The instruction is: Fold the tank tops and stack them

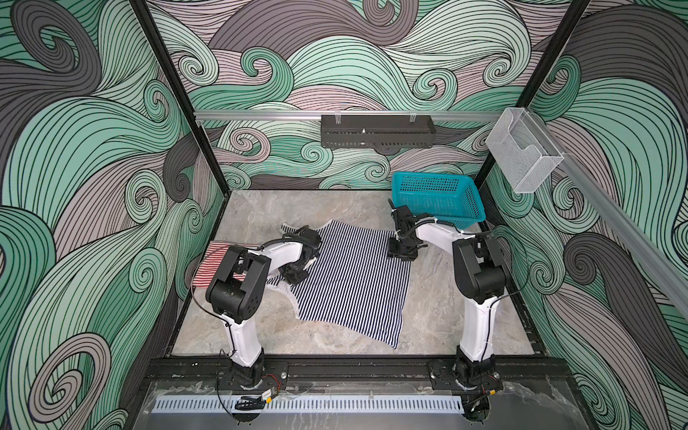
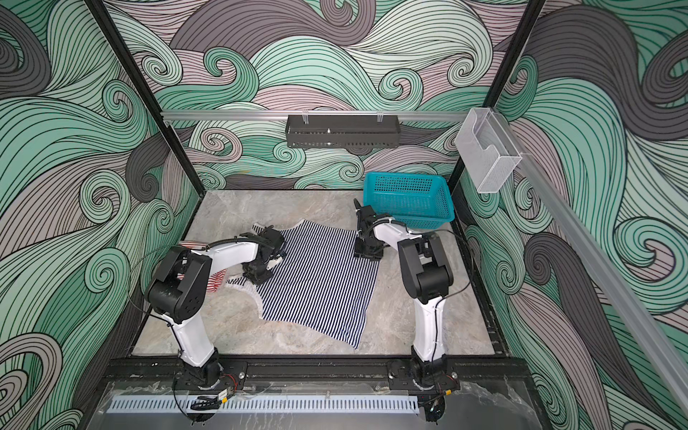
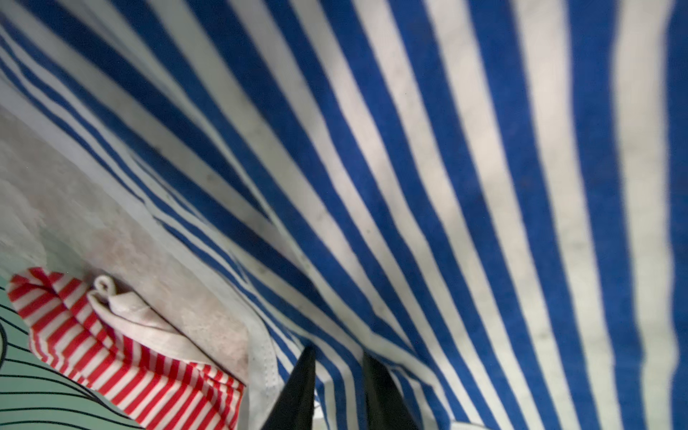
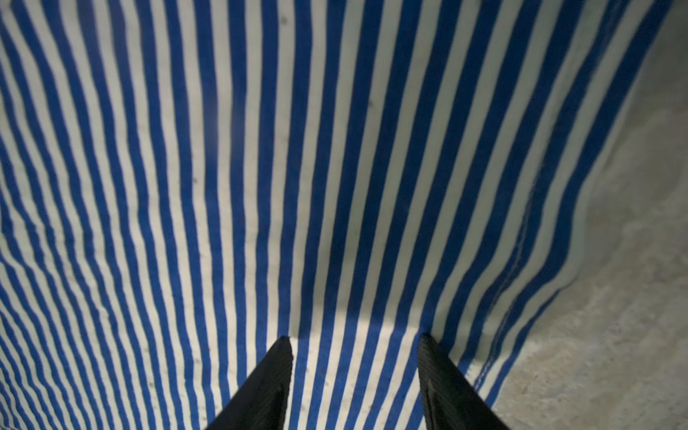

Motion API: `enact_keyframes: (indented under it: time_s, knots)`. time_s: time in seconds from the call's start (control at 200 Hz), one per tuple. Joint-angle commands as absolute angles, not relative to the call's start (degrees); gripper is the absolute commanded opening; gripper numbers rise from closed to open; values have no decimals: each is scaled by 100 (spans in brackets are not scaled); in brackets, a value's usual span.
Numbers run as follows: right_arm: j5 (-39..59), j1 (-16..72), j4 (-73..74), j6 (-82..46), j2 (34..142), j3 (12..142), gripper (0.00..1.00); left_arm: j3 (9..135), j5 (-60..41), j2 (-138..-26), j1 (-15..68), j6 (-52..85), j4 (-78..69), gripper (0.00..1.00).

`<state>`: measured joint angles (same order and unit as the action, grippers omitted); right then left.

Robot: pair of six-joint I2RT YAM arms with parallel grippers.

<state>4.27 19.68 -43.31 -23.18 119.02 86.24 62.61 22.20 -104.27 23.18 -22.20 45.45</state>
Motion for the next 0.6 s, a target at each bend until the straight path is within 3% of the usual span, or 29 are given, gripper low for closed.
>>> enact_keyframes:
  time_s: [0.0, 0.14, 0.23, 0.385, 0.596]
  knots:
    - [203, 1969, -4835, -2034, 12325, 9486, 56, 6050, 1889, -10232, 2358, -2024, 4967, 28]
    - [194, 1969, -5338, -1924, 12789, 10538, 56, 5926, 1847, -9907, 2366, -2005, 5096, 28]
    - [180, 2043, -5349, -1927, 12501, 10580, 56, 5959, 2231, -9671, 2339, -1947, 4901, 28]
    - [80, 2367, -5172, -1998, 11595, 9653, 57, 6390, 2585, -9525, 2274, -1907, 4672, 29]
    - [193, 2802, -4626, -2349, 10572, 7866, 57, 6837, 2033, -10005, 2265, -2083, 4628, 29]
